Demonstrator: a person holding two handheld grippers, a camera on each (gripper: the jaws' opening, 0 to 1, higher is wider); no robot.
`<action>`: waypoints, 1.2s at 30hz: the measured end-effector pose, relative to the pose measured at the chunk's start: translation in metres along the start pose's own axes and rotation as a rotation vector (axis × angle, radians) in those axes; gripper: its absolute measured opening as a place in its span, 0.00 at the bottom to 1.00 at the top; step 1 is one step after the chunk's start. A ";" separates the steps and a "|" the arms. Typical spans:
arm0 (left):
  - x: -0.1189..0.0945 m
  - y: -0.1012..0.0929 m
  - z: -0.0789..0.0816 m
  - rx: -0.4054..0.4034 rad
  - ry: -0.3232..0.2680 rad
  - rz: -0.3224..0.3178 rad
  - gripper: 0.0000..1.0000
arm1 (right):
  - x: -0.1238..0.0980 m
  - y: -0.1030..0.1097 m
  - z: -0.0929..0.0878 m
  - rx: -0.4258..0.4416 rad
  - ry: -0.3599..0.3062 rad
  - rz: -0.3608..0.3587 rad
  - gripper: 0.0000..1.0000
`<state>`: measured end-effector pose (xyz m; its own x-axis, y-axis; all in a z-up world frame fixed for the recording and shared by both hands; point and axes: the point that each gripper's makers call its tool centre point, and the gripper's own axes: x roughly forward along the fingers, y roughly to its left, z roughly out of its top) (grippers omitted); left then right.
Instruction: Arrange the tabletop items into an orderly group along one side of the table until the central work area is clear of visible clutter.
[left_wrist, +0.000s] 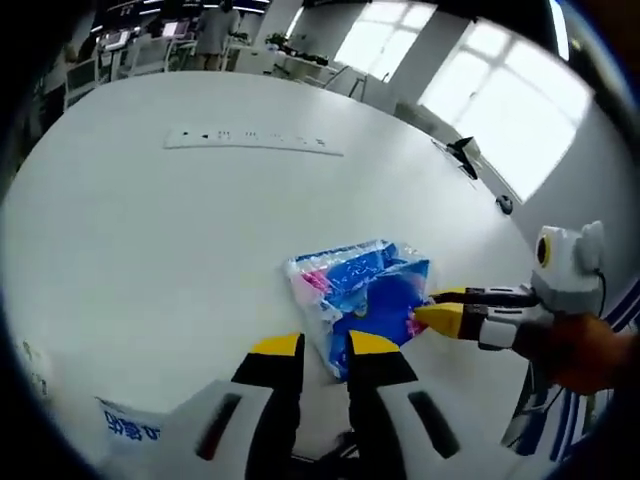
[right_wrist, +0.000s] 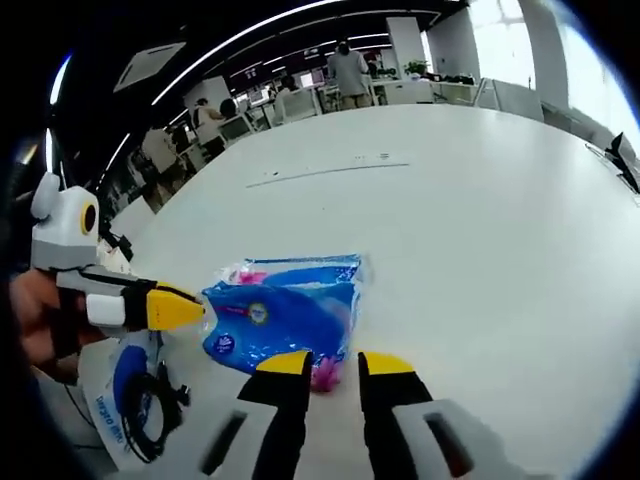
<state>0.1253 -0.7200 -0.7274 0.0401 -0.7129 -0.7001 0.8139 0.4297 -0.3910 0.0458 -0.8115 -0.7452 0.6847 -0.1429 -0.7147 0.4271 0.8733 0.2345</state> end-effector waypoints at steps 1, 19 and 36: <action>-0.003 0.000 -0.001 0.003 0.000 0.001 0.14 | -0.002 0.000 0.000 -0.003 0.000 -0.003 0.19; -0.063 0.018 -0.013 -0.011 -0.047 0.042 0.13 | -0.016 0.012 -0.002 -0.055 -0.005 -0.003 0.19; -0.124 0.062 -0.045 -0.072 -0.078 0.086 0.14 | -0.035 0.050 -0.017 -0.145 0.017 0.051 0.20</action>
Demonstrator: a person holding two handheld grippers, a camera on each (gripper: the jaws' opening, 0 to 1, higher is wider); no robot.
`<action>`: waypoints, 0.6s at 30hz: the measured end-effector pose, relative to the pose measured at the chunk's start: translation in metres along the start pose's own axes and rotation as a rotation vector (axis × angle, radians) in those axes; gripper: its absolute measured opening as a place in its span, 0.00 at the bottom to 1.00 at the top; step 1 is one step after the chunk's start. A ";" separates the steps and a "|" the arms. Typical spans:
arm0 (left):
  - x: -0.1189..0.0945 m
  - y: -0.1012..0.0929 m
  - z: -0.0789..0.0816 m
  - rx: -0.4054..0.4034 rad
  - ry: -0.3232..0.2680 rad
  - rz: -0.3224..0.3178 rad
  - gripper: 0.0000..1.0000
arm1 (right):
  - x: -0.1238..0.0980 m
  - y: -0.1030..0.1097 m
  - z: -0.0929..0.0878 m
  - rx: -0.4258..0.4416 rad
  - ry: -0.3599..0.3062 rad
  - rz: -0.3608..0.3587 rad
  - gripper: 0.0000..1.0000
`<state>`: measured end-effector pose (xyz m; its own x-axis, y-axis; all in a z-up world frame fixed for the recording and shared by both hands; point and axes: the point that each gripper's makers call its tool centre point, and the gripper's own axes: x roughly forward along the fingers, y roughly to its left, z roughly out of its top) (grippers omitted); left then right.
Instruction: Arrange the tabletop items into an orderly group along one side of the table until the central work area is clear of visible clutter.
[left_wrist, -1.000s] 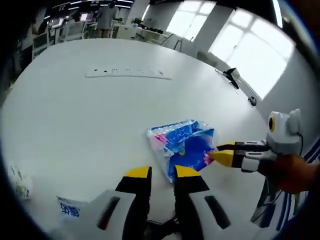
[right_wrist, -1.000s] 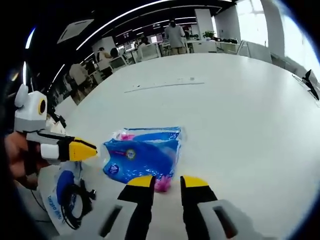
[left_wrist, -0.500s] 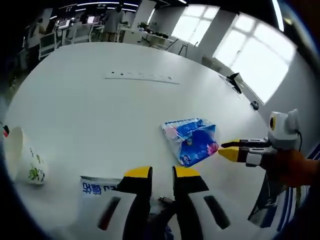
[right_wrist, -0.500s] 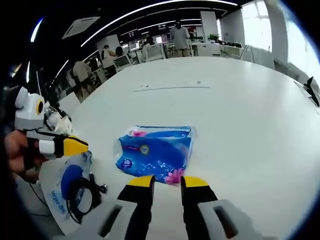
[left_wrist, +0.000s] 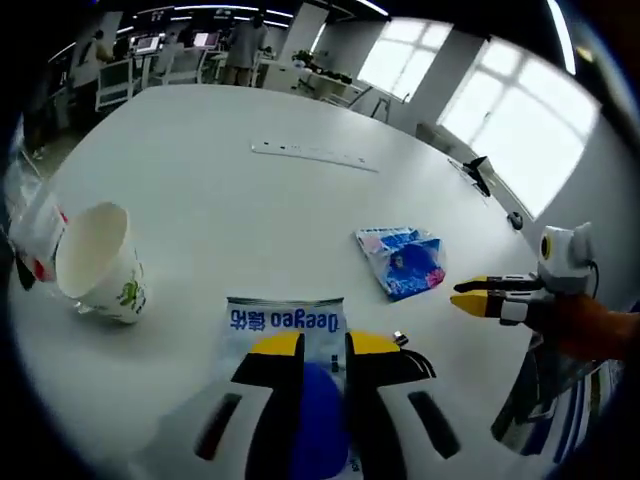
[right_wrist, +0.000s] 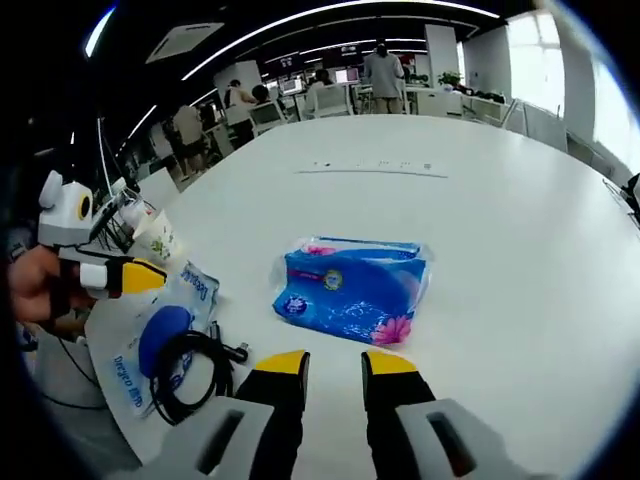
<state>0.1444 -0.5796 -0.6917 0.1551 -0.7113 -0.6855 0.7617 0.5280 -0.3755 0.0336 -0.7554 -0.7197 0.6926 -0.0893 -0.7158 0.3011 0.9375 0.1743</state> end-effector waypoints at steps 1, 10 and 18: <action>-0.003 0.007 0.001 -0.002 -0.003 0.008 0.14 | 0.000 0.000 -0.001 -0.001 0.002 0.001 0.20; -0.027 0.034 -0.020 -0.030 -0.009 0.030 0.14 | -0.003 0.026 -0.016 -0.033 0.026 0.043 0.20; -0.050 0.043 -0.049 -0.088 -0.011 0.051 0.14 | 0.004 0.051 -0.023 -0.069 0.045 0.085 0.20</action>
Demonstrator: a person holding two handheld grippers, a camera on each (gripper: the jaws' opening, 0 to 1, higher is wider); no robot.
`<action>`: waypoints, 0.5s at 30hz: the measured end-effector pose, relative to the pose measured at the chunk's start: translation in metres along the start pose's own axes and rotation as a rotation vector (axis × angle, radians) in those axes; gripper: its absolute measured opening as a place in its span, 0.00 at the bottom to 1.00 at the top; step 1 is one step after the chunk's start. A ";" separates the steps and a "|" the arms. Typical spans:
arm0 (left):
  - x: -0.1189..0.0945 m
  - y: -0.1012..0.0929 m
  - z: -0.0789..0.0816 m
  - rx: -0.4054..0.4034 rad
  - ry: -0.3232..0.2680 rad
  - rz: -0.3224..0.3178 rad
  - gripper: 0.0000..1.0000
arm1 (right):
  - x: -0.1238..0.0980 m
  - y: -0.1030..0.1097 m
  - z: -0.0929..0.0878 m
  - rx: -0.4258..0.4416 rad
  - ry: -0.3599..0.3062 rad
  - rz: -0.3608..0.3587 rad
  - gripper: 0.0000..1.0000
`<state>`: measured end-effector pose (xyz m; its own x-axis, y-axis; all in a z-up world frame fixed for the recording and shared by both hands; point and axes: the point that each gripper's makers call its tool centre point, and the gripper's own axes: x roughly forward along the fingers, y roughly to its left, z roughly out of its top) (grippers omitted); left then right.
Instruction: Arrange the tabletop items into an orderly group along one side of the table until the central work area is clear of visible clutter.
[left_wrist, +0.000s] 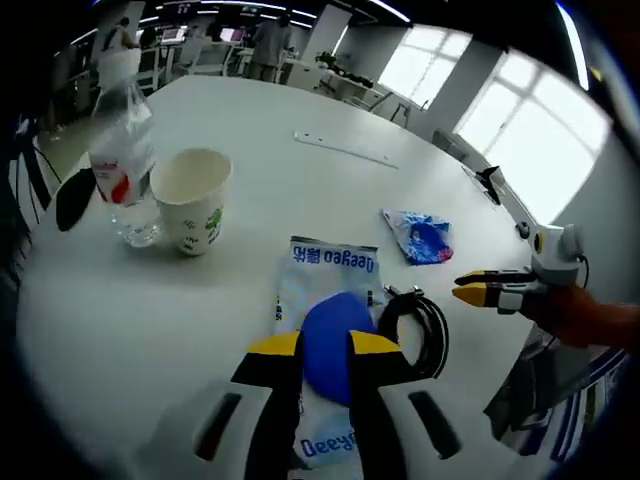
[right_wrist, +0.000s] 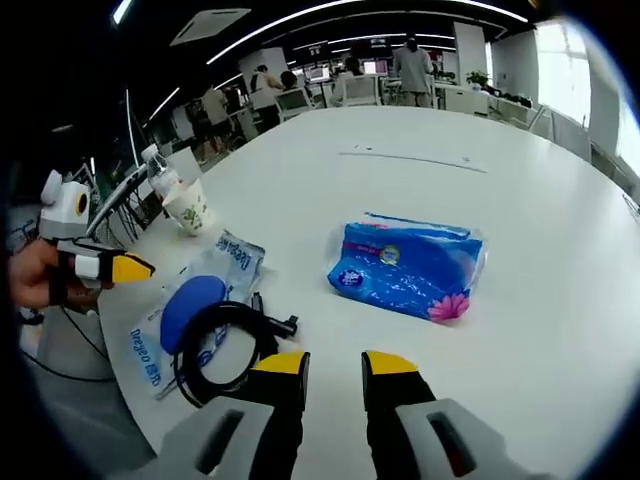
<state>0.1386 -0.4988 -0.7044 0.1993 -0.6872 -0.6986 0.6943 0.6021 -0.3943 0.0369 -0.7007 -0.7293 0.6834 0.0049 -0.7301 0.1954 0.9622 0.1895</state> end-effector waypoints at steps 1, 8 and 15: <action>-0.001 0.001 -0.002 -0.009 -0.001 0.000 0.14 | 0.001 0.002 0.000 -0.003 0.001 0.004 0.20; -0.020 0.003 -0.025 -0.048 0.001 0.011 0.15 | 0.010 0.016 0.001 -0.040 0.013 0.045 0.21; -0.034 0.003 -0.045 -0.124 0.007 0.024 0.16 | 0.016 0.028 -0.001 -0.061 0.023 0.068 0.22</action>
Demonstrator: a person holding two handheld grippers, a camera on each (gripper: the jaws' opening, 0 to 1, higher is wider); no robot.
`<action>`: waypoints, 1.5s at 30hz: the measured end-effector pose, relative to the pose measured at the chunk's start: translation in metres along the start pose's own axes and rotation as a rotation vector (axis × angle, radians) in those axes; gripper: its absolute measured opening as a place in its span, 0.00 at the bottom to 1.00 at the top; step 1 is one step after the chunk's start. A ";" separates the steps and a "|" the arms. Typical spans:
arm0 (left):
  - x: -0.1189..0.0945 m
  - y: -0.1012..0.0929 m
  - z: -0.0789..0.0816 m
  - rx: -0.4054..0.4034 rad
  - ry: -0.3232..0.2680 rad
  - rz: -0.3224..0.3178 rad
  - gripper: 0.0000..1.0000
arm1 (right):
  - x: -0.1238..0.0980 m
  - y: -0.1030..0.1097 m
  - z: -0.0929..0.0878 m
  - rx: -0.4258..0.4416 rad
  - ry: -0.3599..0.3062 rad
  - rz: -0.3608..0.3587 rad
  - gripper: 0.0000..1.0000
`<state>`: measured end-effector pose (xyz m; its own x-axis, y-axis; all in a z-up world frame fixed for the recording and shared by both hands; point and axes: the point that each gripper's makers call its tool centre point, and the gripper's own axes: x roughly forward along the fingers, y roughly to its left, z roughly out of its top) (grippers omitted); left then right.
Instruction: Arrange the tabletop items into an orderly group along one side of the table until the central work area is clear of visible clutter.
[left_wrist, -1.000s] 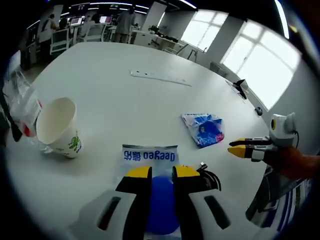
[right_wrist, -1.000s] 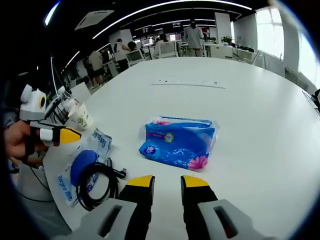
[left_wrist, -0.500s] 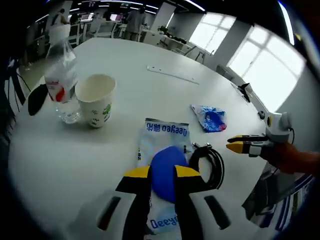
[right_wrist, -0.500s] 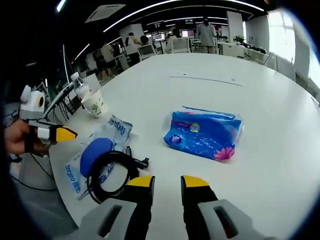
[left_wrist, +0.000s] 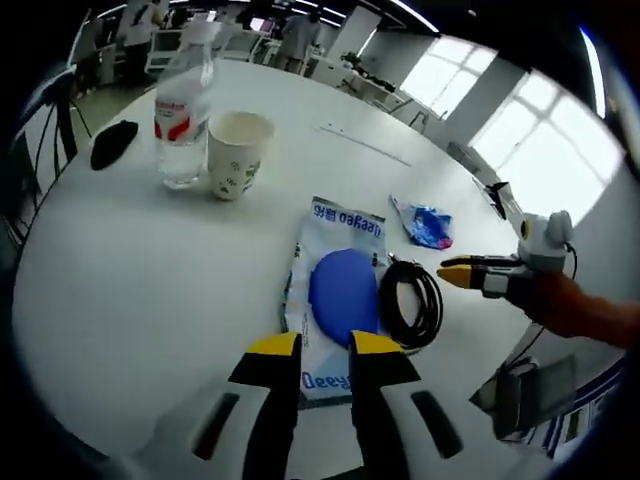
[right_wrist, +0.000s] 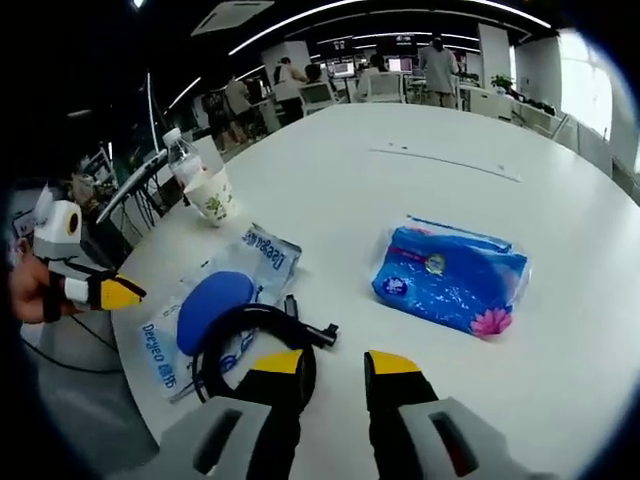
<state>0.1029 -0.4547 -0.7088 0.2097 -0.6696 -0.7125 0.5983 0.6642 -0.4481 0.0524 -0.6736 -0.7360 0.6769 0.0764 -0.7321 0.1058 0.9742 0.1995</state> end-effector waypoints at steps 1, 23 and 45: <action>0.000 0.000 -0.002 -0.011 0.004 -0.004 0.16 | 0.001 0.000 0.002 -0.001 0.000 0.001 0.22; -0.013 0.007 -0.043 -0.112 0.038 0.024 0.18 | 0.024 0.021 0.013 -0.051 0.023 0.054 0.22; 0.003 -0.002 -0.050 -0.230 0.062 0.025 0.21 | 0.041 0.030 0.034 -0.104 0.048 0.090 0.22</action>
<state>0.0633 -0.4415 -0.7375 0.1698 -0.6350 -0.7536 0.4000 0.7433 -0.5362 0.1081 -0.6491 -0.7375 0.6446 0.1720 -0.7449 -0.0315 0.9795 0.1989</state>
